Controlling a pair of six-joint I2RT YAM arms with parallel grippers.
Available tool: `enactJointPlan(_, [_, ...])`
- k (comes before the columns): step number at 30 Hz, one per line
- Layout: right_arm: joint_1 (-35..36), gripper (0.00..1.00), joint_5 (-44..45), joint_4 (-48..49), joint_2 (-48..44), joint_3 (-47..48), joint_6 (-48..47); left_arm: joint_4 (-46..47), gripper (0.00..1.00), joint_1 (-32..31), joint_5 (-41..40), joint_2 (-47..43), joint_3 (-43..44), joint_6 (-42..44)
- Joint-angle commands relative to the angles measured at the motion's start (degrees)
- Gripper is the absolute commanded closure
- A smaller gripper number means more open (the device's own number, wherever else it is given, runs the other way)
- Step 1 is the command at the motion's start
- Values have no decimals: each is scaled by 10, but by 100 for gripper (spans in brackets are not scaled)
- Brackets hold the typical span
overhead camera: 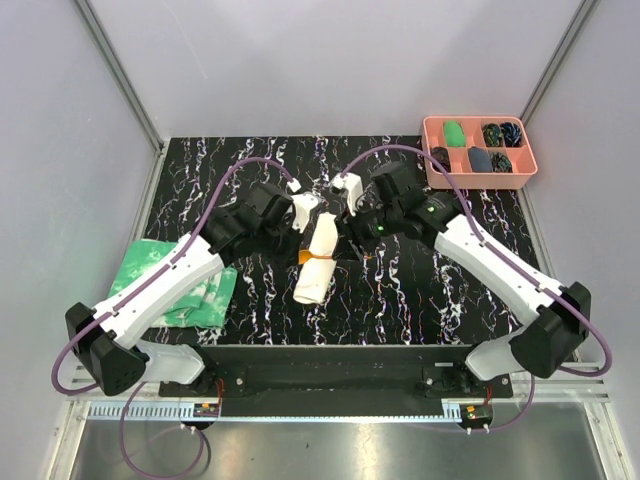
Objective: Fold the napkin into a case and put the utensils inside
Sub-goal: Pass from the left arm to the right
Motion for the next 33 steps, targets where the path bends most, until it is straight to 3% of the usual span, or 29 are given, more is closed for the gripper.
enactJointPlan(1, [11, 54, -59, 13, 11, 8, -13, -1, 100, 6, 41, -8, 23, 23])
enactJointPlan(16, [18, 76, -132, 100, 77, -18, 47, 25, 100, 23, 89, -36, 10, 31])
enactJointPlan(23, [17, 68, -114, 116, 80, -29, 49, 28, 100, 30, 116, -43, 3, 39])
enactJointPlan(28, [17, 52, -72, 87, 48, -12, 54, 15, 100, 38, 107, -28, -7, 42])
enactJointPlan(33, [14, 45, -26, 61, 26, -7, 37, 15, 100, 39, 115, -26, -11, 44])
